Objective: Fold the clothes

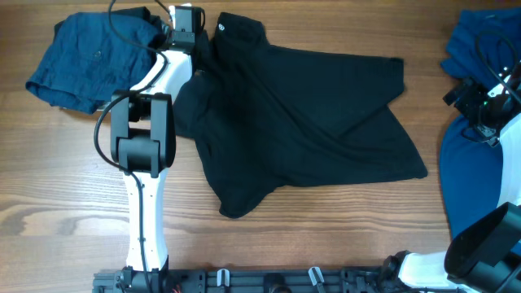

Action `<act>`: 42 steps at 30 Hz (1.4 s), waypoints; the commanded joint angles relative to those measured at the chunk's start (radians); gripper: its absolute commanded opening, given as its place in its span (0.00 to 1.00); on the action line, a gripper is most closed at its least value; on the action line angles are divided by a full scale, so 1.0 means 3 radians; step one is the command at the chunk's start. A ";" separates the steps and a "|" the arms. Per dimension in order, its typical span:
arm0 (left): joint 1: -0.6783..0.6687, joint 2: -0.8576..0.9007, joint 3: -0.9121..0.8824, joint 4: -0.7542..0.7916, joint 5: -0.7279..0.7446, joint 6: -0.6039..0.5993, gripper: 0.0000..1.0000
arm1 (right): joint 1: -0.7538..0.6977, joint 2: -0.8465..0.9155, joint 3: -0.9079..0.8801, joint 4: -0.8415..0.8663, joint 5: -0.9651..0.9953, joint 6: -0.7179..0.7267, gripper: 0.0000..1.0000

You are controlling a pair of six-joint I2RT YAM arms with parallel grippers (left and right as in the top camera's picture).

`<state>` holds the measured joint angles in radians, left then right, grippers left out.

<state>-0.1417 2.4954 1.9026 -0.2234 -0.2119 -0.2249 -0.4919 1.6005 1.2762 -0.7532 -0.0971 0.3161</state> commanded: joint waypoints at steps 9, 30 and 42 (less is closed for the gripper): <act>-0.0127 -0.0862 0.0037 -0.0566 0.0786 -0.0155 0.99 | 0.0003 -0.0038 0.0024 0.0017 -0.0029 0.0005 1.00; -0.0132 -0.1232 0.0036 -0.1896 0.1288 -0.0263 0.56 | 0.0506 0.0434 -0.0083 -0.0462 -0.0661 -0.1180 0.29; -0.0132 -0.1078 0.0034 -0.1769 0.1251 -0.0261 0.63 | 0.0698 0.1067 -0.0085 -0.0074 -0.0699 -0.1231 0.10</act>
<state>-0.1833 2.1319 1.9106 -0.7574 0.1589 -0.3019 -0.2867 1.8652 1.2579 -0.8013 -0.2340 -0.0261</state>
